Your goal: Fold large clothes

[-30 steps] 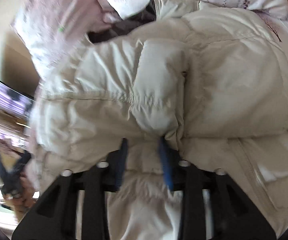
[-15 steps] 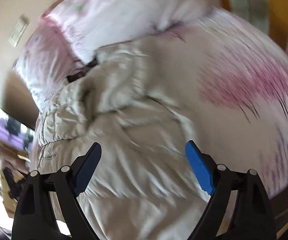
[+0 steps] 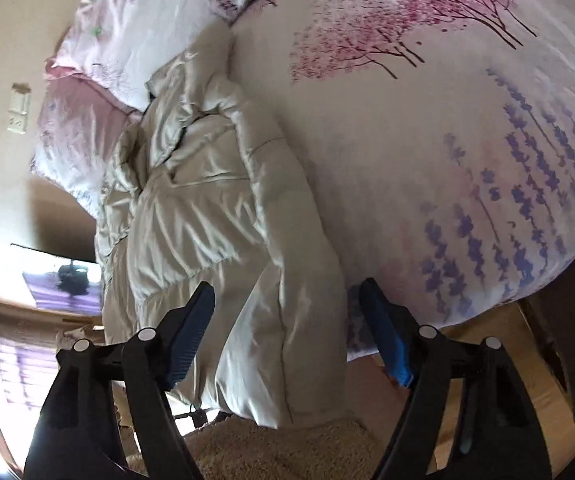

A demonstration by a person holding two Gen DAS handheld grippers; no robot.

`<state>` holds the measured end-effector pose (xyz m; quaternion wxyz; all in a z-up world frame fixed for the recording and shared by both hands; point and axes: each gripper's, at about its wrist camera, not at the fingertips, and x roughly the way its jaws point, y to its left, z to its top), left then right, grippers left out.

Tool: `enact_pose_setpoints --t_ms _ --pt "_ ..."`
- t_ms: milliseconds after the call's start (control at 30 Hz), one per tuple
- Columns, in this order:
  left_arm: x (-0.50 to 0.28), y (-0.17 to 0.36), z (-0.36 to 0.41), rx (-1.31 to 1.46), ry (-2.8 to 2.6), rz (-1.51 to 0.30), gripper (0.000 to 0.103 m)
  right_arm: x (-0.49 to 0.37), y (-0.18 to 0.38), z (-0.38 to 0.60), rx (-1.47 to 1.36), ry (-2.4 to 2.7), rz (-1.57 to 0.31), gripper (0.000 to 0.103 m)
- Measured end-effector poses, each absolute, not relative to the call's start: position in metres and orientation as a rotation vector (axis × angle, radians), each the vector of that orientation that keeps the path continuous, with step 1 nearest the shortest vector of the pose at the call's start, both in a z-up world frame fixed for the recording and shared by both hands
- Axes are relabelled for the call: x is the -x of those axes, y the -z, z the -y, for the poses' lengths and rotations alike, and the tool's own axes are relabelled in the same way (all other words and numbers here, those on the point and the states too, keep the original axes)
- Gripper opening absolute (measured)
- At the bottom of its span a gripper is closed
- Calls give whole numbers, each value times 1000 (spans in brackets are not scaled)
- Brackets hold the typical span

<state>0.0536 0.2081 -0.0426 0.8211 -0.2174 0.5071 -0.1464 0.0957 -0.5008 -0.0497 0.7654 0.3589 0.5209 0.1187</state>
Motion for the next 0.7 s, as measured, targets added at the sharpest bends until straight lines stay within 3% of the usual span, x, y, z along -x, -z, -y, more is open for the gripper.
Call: enact_pose_setpoints --t_ms 100,200,400,600,700 --pt "-49 43 -205 486 332 -1087 100 -93 51 498 -787 -289 -1133 74" --pt "-45 44 -204 528 349 -1092 98 -90 57 494 -815 -347 -1147 63" --pt "-38 52 -202 655 396 -1122 66 -86 60 486 -818 -403 -1142 58" --pt "-35 54 -194 669 402 -1130 54 -82 63 486 -855 -451 -1124 54" --pt "-35 55 -192 674 395 -1133 42 -82 66 484 -876 -479 -1118 53"
